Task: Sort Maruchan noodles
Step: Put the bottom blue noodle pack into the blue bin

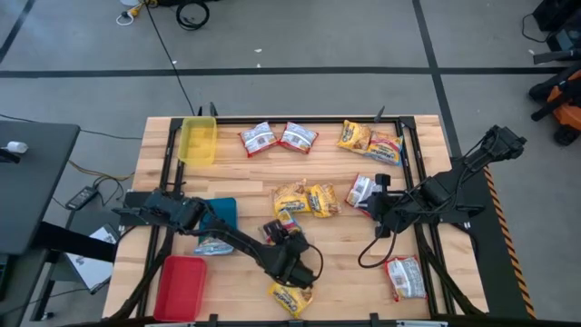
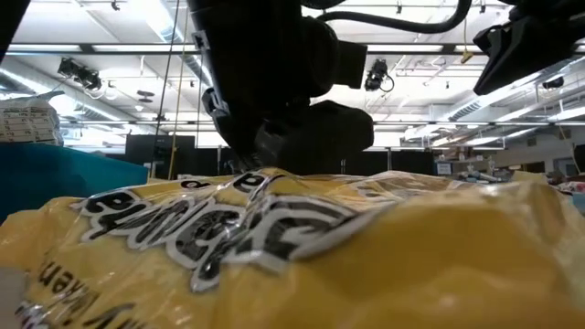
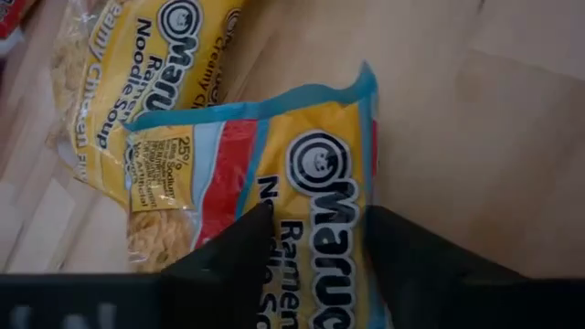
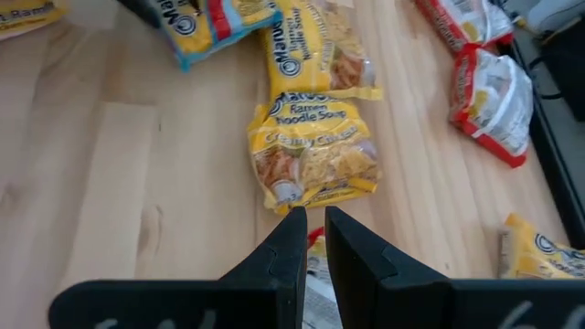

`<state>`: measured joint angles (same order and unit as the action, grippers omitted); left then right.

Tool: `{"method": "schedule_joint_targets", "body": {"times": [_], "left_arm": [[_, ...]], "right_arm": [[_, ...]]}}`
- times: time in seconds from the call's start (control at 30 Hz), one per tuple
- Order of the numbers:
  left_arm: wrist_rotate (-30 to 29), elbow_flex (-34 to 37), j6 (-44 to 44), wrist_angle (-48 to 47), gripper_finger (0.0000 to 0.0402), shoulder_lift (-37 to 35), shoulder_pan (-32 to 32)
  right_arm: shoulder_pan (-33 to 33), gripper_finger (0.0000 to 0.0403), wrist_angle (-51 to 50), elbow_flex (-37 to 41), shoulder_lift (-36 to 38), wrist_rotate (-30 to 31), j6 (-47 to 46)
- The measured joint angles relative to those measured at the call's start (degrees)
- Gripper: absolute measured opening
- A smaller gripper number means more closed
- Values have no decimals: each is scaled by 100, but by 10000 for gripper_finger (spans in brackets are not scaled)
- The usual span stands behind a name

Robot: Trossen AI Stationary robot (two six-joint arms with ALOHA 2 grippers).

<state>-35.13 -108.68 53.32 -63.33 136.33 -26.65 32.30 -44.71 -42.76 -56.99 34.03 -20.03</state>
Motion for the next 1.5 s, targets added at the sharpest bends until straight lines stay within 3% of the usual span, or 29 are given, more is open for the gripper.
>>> {"method": "schedule_joint_targets", "body": {"times": [0.2,0.27,0.5,0.73,0.9,1.03,1.23,1.5], "left_arm": [[215,0,-84,-7,40,-42,106],[232,14,-304,-29,17,-131,113],[647,48,-1009,-862,12,-1143,126],[1891,59,-2322,-1100,10,-2418,265],[2142,59,-2147,-2259,10,-3235,574],[2126,113,-2083,-2473,9,-3964,758],[2288,1362,-1707,-1997,9,-5409,861],[2915,4459,-1226,96,9,-7629,739]], "right_arm": [[0,50,2,0,0,-113,5],[2,50,2,0,0,-114,44],[0,50,25,0,0,-114,61],[0,50,529,0,0,-226,212],[1,50,825,0,0,-648,332],[12,50,851,0,0,-1005,175],[98,50,861,0,0,-1023,72],[67,50,868,0,0,-982,212]]}}
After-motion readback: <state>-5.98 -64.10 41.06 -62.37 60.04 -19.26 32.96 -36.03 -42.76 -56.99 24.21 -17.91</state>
